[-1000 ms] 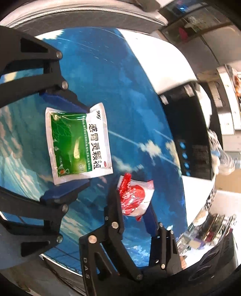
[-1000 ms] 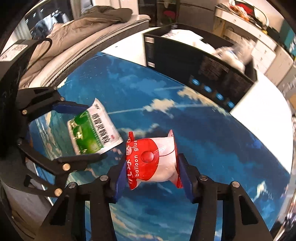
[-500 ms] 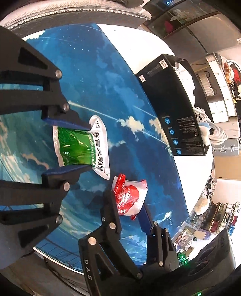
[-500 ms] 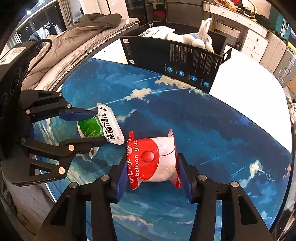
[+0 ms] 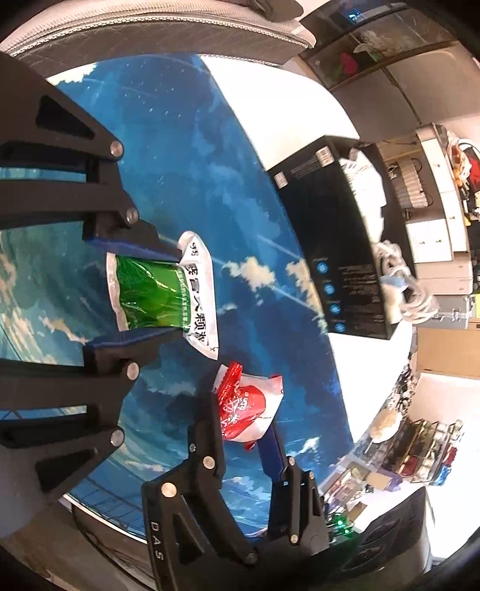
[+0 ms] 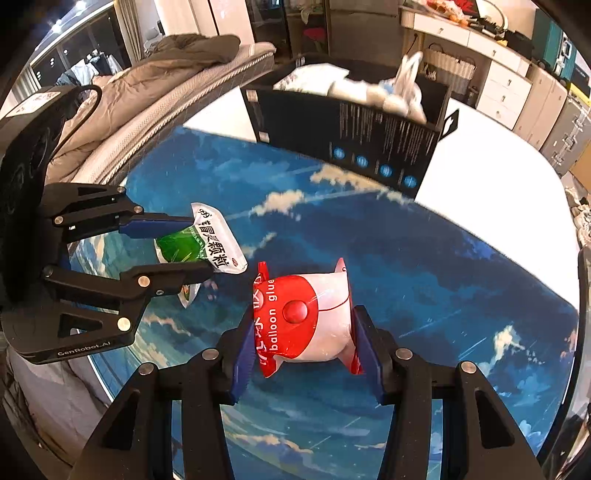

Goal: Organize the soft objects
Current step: 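Carry the glue packet with the right tool while the left carries the green sachet to the box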

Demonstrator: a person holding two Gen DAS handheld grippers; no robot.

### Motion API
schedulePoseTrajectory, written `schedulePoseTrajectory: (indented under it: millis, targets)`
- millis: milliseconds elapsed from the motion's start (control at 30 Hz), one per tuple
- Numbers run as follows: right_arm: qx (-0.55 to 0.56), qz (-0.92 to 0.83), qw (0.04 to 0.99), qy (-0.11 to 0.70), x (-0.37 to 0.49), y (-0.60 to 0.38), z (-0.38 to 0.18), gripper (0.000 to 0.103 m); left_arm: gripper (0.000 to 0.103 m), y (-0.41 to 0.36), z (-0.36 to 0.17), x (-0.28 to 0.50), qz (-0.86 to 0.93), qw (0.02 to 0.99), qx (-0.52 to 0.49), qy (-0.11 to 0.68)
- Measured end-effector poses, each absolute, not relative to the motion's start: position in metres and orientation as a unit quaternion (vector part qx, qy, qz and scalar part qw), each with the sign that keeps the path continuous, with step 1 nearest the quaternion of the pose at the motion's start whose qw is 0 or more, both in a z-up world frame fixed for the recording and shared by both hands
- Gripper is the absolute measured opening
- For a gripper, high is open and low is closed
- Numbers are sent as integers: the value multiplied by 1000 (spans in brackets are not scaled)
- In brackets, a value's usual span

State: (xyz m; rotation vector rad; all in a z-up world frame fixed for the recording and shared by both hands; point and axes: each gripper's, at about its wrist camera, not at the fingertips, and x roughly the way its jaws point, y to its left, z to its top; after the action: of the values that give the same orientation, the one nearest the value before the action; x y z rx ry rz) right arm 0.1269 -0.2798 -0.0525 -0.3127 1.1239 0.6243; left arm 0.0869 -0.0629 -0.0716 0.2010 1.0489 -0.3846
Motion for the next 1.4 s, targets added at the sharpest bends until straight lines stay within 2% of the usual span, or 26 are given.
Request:
schedulePoseTrajectory:
  millis: [167, 467, 800, 1167, 1400]
  targets:
    - [-123, 283, 828, 469, 125, -284, -23, 50, 32, -63, -48, 84, -162, 875, 110, 442]
    - [-72, 281, 900, 327, 103, -302, 40, 50, 33, -52, 2, 66, -148, 933, 92, 314]
    - [-55, 280, 928, 240, 79, -312, 58, 50, 33, -43, 33, 32, -133, 971, 95, 173]
    - [-46, 279, 933, 222, 72, -310, 69, 50, 33, -34, 50, 32, -132, 977, 79, 147]
    - [-35, 276, 943, 183, 80, -300, 100, 50, 33, -37, 68, 43, -121, 983, 74, 120]
